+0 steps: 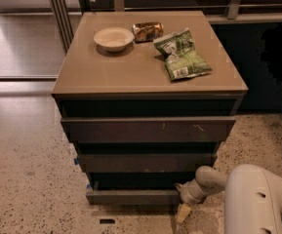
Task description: Open bottom drawer
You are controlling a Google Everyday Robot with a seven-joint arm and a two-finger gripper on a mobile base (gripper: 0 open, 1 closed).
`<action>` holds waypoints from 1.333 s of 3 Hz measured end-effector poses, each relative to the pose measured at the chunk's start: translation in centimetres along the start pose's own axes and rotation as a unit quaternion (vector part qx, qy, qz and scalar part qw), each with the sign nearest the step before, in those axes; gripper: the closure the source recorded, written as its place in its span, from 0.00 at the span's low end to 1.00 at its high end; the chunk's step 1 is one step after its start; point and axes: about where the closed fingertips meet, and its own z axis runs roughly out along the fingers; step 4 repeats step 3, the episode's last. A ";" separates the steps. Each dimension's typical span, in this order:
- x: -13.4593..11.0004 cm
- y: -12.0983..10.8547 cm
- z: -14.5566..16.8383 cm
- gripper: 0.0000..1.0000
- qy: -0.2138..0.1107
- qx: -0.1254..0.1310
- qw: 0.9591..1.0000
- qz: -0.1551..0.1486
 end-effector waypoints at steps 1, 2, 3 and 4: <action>0.4 2.5 -0.6 0.00 -0.005 -0.018 1.000 0.023; 0.3 5.6 -1.4 0.00 -0.005 -0.040 0.998 0.039; 0.3 5.6 -1.4 0.00 -0.005 -0.040 0.998 0.039; 0.3 5.6 -1.4 0.00 -0.005 -0.040 0.998 0.039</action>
Offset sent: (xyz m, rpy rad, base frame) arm -0.0647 -0.0114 0.0269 0.0118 0.1301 -0.0465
